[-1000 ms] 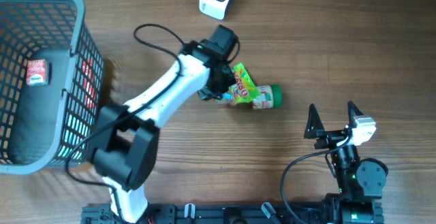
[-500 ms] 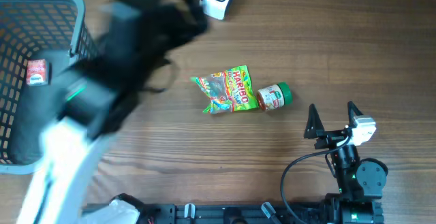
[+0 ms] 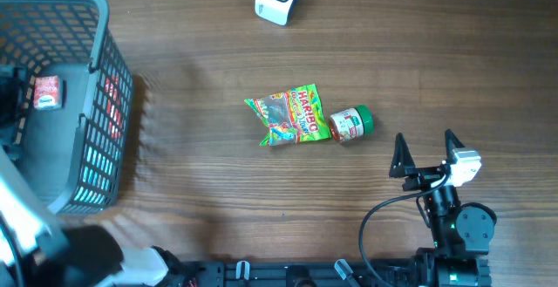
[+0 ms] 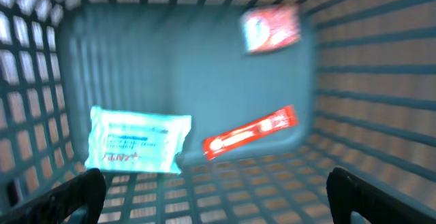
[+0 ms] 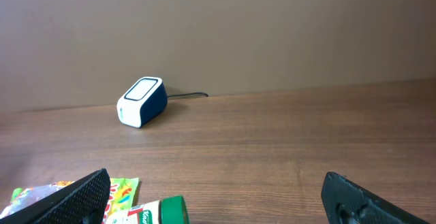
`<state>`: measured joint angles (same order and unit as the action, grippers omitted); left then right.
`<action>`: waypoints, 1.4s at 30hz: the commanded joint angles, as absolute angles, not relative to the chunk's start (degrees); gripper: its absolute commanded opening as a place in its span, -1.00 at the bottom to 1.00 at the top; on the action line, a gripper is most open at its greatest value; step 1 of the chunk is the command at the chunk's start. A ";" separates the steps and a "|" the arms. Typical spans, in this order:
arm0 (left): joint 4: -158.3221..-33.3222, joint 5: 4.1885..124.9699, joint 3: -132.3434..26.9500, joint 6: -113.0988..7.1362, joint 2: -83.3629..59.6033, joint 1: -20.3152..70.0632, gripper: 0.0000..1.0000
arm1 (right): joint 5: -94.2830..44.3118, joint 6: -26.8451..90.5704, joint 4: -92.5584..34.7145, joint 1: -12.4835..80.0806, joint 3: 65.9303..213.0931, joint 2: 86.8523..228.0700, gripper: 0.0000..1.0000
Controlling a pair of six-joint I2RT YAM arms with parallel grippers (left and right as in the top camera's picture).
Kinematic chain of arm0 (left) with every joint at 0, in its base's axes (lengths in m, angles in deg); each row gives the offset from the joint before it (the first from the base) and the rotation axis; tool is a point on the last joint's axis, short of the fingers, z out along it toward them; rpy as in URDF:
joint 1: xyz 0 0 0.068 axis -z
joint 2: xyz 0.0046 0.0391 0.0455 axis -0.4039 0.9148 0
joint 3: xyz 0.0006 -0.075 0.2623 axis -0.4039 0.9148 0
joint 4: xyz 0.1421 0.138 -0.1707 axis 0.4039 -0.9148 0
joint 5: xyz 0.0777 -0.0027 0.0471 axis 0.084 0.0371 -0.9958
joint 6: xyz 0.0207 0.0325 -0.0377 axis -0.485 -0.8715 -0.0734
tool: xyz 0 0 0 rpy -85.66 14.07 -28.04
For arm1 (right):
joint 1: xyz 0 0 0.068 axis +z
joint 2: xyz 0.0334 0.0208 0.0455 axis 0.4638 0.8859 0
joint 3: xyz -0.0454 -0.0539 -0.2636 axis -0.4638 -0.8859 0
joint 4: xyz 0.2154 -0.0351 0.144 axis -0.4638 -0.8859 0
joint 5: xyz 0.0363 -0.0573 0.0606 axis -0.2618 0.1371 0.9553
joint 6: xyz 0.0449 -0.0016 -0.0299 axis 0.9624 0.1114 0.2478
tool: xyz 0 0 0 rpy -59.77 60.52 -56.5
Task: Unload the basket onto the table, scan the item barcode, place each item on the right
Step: 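Grasp the mint tissue-wipes pack and drop it near the jar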
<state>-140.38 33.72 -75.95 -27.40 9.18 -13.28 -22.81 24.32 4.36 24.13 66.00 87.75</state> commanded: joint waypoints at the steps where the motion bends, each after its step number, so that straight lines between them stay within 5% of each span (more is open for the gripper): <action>1: -142.61 35.40 -75.84 -26.24 19.36 -12.53 1.00 | -23.16 24.02 4.64 24.30 65.93 87.51 0.99; 11: -145.91 30.92 -75.78 -28.80 36.35 -7.62 1.00 | -23.16 24.02 4.64 24.30 65.93 87.49 1.00; 24: -140.09 26.83 -60.48 -28.32 38.10 -5.58 0.98 | -23.16 24.02 4.64 24.30 65.93 87.51 0.99; 26: -138.04 26.77 -56.57 -28.38 38.10 -5.58 0.77 | -23.16 23.99 4.64 24.30 65.93 87.49 0.99; 28: -136.77 26.57 -53.83 -28.60 38.10 -5.58 -0.28 | -23.16 24.02 4.64 24.30 65.93 87.49 0.99; 30: -137.78 26.55 -53.40 -29.02 38.10 -5.58 -0.92 | -23.16 23.99 4.64 24.30 65.93 87.49 0.99; 36: -143.68 25.67 -59.17 -29.02 37.86 -5.69 -0.92 | -23.16 24.02 4.64 24.30 65.93 87.51 0.99; 42: -158.19 29.54 -95.97 -37.01 36.35 -6.87 -0.92 | -23.16 24.02 4.64 24.30 65.93 87.51 1.00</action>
<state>-157.56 25.50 -79.65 -30.02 38.84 -5.78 -22.81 24.32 4.36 24.13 66.00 87.84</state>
